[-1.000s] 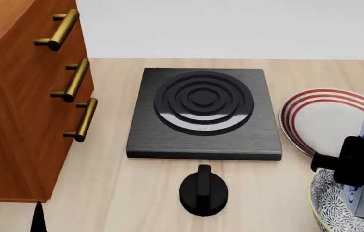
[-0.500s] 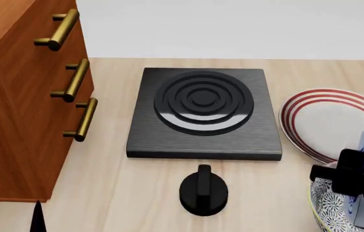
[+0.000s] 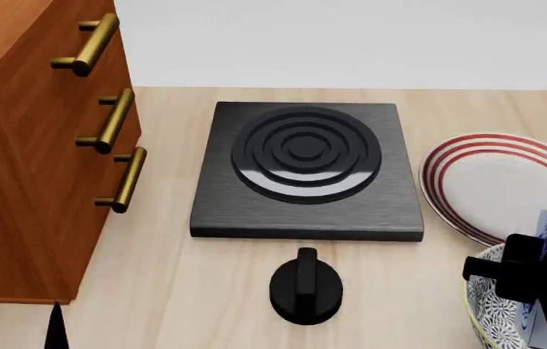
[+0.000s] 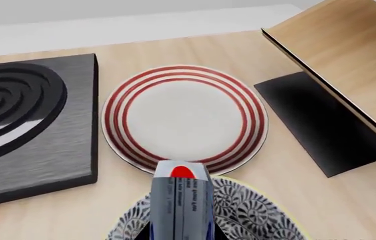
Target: Pick up the cream cheese and put it in the bowl.
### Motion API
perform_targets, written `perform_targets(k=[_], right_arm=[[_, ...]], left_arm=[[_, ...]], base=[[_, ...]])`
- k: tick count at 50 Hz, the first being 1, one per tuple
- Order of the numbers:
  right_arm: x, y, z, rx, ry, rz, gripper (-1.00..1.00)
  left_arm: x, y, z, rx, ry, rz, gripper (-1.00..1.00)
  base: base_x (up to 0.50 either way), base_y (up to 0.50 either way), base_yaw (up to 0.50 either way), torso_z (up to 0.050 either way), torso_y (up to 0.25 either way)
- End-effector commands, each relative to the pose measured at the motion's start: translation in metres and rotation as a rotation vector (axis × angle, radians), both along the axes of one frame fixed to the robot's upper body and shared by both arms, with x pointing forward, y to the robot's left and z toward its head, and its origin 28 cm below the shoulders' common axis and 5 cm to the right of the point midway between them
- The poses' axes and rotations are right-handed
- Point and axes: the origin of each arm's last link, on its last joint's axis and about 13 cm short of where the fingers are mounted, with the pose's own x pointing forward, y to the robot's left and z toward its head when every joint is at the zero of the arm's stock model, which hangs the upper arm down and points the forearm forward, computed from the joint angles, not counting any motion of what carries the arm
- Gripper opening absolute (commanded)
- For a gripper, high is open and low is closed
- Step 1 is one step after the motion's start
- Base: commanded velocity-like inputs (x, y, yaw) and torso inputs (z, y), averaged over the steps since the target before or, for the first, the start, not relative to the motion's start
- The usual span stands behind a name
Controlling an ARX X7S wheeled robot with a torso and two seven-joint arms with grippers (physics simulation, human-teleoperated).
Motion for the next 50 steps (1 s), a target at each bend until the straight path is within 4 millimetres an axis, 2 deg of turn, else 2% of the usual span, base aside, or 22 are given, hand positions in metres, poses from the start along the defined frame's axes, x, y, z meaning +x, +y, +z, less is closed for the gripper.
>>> perform_targets(k=[1, 21, 29, 50], right_arm=[[0.005, -0.004, -0.002, -0.026, -0.003, -0.024, -1.00], [0.008, -0.008, -0.009, -0.027, 0.011, -0.045, -1.00], [0.009, -0.007, -0.011, -0.028, 0.020, -0.038, -1.00], [0.011, -0.009, -0.014, -0.032, 0.039, -0.055, -1.00]], left_arm=[[0.000, 0.001, 0.000, 0.001, 0.000, 0.004, 1.00], [-0.001, 0.000, -0.002, 0.008, -0.007, 0.004, 1.00], [-0.002, 0.000, 0.003, 0.009, -0.009, 0.004, 1.00], [0.002, 0.000, -0.005, 0.008, 0.004, 0.003, 1.00]], base=[[0.00, 0.00, 0.00, 0.000, 0.000], [0.00, 0.00, 0.00, 0.000, 0.001], [0.00, 0.00, 0.00, 0.000, 0.000], [0.00, 0.00, 0.00, 0.000, 0.000]])
